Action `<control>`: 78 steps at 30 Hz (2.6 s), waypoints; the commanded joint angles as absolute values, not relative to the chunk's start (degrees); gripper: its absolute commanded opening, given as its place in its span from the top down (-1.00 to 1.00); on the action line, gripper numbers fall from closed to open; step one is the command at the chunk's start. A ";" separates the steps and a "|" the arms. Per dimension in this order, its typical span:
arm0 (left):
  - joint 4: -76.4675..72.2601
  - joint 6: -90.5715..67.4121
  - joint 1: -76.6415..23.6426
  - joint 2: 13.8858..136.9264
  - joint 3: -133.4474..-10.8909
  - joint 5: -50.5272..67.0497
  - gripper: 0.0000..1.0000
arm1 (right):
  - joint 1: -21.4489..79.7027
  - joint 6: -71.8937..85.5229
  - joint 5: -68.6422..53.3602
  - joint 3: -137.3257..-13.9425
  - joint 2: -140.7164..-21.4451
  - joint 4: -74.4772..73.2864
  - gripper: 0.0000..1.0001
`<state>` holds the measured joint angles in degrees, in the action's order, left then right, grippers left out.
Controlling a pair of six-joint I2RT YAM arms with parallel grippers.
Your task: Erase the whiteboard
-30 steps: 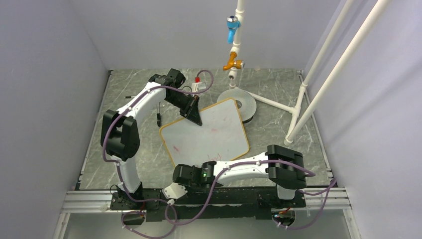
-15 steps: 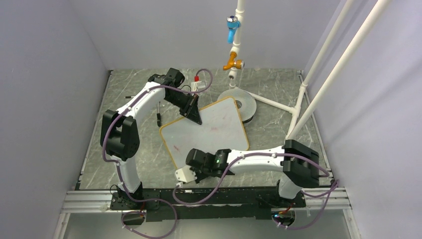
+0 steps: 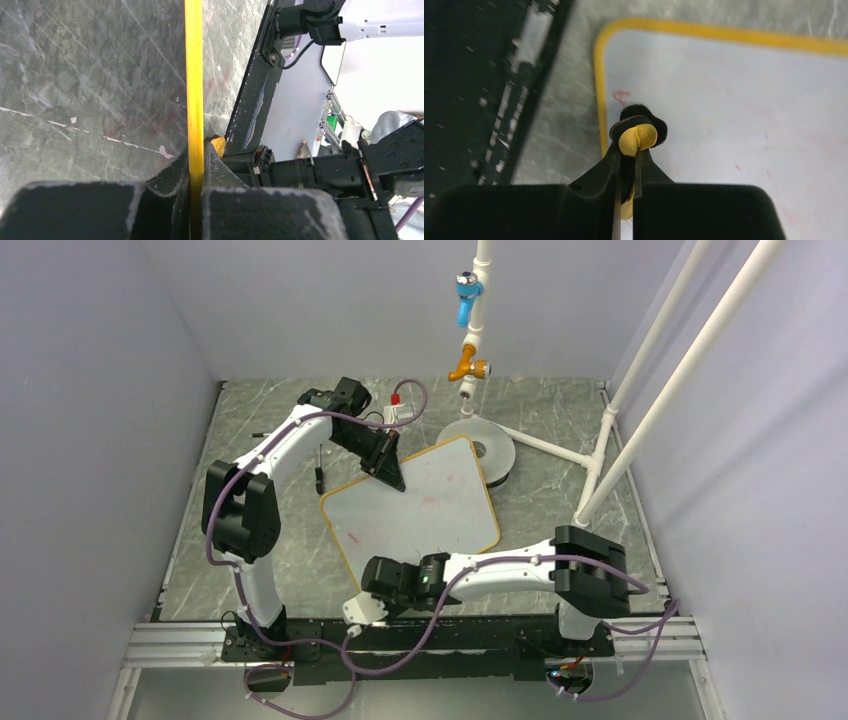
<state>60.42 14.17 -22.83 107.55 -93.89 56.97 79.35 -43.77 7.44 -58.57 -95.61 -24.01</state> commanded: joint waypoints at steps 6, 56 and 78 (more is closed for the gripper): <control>61.00 14.80 -23.99 105.42 -94.84 64.82 1.00 | 82.78 -43.96 7.56 -63.68 -101.84 -22.87 1.00; 60.64 14.71 -23.91 104.50 -94.61 65.01 1.00 | 85.85 -43.23 17.09 -59.09 -102.19 -25.82 1.00; 60.06 14.18 -23.88 104.28 -94.20 65.11 1.00 | 66.41 -41.40 17.00 -51.59 -84.78 -25.43 1.00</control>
<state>59.22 13.28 -22.55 107.53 -93.89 56.93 70.78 -42.15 12.78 -52.80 -88.51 -28.10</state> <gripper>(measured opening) 0.075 0.075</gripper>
